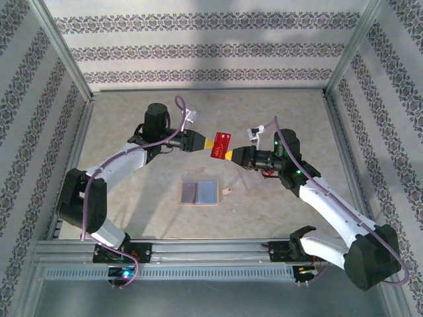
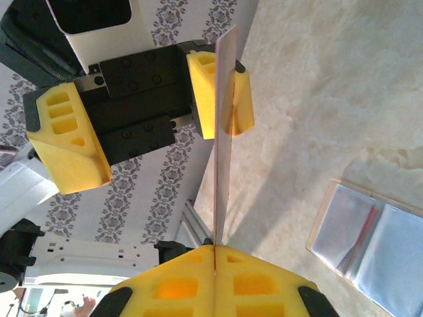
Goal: Put the credit cards into the card holder
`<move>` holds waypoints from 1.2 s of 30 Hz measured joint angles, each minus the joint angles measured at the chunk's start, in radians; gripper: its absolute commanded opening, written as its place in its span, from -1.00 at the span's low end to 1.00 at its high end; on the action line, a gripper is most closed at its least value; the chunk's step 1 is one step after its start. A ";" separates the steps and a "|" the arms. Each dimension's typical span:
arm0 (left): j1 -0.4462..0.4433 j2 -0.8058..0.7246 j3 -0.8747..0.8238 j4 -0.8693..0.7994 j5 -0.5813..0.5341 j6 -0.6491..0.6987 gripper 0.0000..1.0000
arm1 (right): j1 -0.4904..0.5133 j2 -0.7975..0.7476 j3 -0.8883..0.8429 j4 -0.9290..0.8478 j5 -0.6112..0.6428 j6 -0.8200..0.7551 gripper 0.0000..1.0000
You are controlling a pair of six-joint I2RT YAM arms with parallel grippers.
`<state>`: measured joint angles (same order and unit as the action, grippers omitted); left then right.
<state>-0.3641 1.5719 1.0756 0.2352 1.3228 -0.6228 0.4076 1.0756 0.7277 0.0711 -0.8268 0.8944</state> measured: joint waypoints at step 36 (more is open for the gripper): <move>-0.035 0.021 0.015 -0.049 -0.023 0.021 -1.00 | 0.010 -0.004 -0.017 0.009 0.031 0.001 -0.31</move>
<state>-0.3992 1.5932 1.0904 0.1860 1.2999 -0.6018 0.4171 1.0718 0.7105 0.0799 -0.7963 0.8955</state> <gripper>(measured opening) 0.049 0.257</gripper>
